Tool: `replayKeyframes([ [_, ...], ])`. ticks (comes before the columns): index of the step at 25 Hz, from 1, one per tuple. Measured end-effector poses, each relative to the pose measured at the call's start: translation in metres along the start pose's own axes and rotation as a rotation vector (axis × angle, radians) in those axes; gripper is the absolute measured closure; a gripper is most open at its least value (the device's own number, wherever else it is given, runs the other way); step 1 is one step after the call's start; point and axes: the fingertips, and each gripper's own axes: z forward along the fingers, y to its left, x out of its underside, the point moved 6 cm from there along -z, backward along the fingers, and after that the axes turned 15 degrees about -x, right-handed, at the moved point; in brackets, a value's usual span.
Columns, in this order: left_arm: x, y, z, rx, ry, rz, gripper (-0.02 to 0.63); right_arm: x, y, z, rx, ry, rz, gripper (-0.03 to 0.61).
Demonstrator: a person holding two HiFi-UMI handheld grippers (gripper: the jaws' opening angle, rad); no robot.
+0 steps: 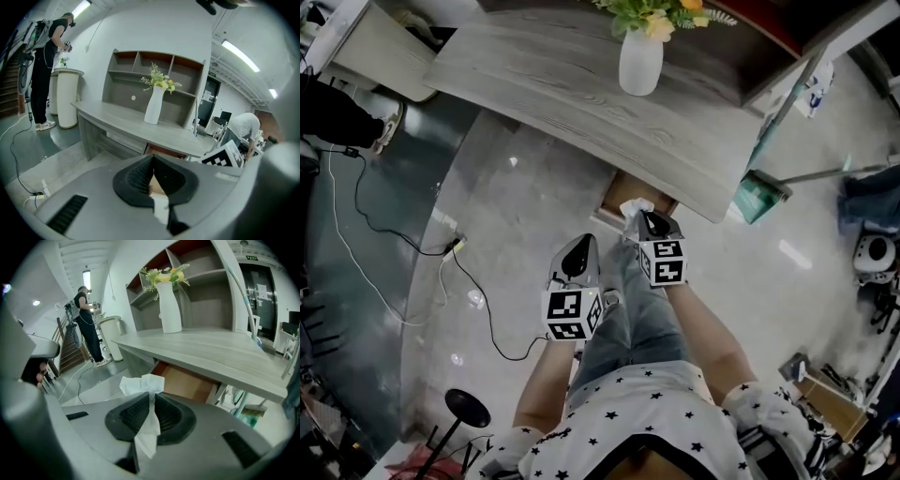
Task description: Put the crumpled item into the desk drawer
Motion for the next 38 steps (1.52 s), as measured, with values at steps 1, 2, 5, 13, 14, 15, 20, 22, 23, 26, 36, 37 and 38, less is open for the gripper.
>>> replayKeyframes([
  [1, 0.002, 0.0, 0.002, 0.0, 0.005, 0.003, 0.601, 0.002, -0.004, 0.005, 0.004, 0.005, 0.002, 0.549],
  [2, 0.005, 0.0, 0.004, -0.001, 0.01, 0.004, 0.601, 0.005, -0.007, 0.011, 0.009, 0.011, 0.0, 0.549],
  [5, 0.012, -0.001, 0.009, -0.003, 0.028, -0.002, 0.601, 0.012, -0.018, 0.025, 0.027, 0.036, -0.008, 0.549],
  [13, 0.025, -0.003, 0.016, -0.002, 0.064, 0.0, 0.601, 0.025, -0.034, 0.049, 0.082, 0.115, -0.01, 0.545],
  [14, 0.026, -0.004, 0.017, -0.001, 0.066, -0.002, 0.601, 0.026, -0.035, 0.051, 0.087, 0.12, -0.007, 0.545],
  [15, 0.027, -0.005, 0.018, 0.0, 0.068, -0.002, 0.601, 0.025, -0.036, 0.052, 0.089, 0.122, -0.004, 0.545],
  [20, 0.028, -0.008, 0.019, 0.005, 0.067, -0.002, 0.601, 0.028, -0.039, 0.055, 0.079, 0.127, 0.002, 0.537],
  [22, 0.028, -0.007, 0.018, 0.008, 0.067, -0.004, 0.601, 0.03, -0.039, 0.056, 0.066, 0.126, 0.011, 0.517],
  [23, 0.028, -0.007, 0.018, 0.01, 0.067, -0.005, 0.601, 0.031, -0.039, 0.055, 0.06, 0.124, 0.016, 0.503],
  [26, 0.028, -0.008, 0.015, 0.014, 0.064, -0.005, 0.601, 0.031, -0.038, 0.054, 0.051, 0.125, 0.025, 0.468],
  [36, 0.022, -0.006, -0.004, 0.01, 0.039, -0.003, 0.601, 0.022, -0.019, 0.031, 0.054, 0.079, 0.039, 0.468],
  [37, 0.021, -0.005, -0.007, 0.009, 0.035, -0.004, 0.601, 0.02, -0.015, 0.027, 0.052, 0.069, 0.041, 0.468],
  [38, 0.02, -0.005, -0.01, 0.007, 0.031, -0.005, 0.601, 0.016, -0.011, 0.023, 0.049, 0.058, 0.039, 0.468],
])
